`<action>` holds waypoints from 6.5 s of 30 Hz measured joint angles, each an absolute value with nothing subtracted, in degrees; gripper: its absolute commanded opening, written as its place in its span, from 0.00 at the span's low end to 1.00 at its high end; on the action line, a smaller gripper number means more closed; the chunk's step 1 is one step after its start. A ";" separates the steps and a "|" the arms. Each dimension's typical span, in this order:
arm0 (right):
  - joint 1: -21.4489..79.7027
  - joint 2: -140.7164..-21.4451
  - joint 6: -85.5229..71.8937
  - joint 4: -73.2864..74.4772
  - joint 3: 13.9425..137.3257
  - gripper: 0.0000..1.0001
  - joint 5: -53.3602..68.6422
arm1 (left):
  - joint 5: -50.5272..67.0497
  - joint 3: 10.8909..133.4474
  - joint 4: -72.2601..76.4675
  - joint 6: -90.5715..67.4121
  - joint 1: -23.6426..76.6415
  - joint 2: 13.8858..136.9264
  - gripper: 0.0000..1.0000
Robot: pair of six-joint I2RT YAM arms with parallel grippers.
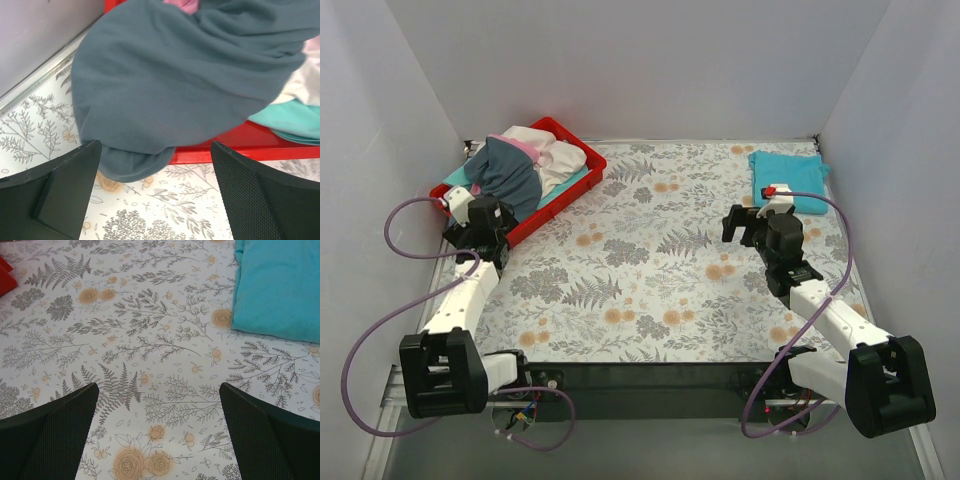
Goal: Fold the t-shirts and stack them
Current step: Grab the tshirt from the pile, then move the tshirt to the center of the board, then flatten the tshirt out
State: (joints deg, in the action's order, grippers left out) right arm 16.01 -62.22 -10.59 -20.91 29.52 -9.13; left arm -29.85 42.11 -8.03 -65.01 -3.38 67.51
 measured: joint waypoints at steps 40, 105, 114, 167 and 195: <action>15.38 -66.83 -10.57 -21.61 29.15 0.98 -8.47 | -12.19 41.43 -6.42 -65.43 -9.15 65.69 0.00; 36.51 -70.39 -14.94 -17.80 30.68 0.87 -1.04 | -4.84 50.30 7.79 -63.48 22.76 97.84 0.81; 40.84 -76.38 -14.85 -14.06 33.93 0.86 -3.95 | -2.26 41.01 9.45 -67.16 28.56 88.75 0.79; 47.44 -90.76 -11.11 4.12 51.29 0.01 -28.64 | -13.30 44.91 -1.39 -66.96 31.86 88.60 0.00; 25.36 -83.31 -2.74 6.72 62.26 0.79 -41.50 | -7.86 47.29 -2.61 -62.54 5.21 79.31 0.00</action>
State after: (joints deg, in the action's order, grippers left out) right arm 25.36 -83.31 -2.74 6.72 62.26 -41.50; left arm -7.86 47.29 -2.61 -62.54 5.21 79.31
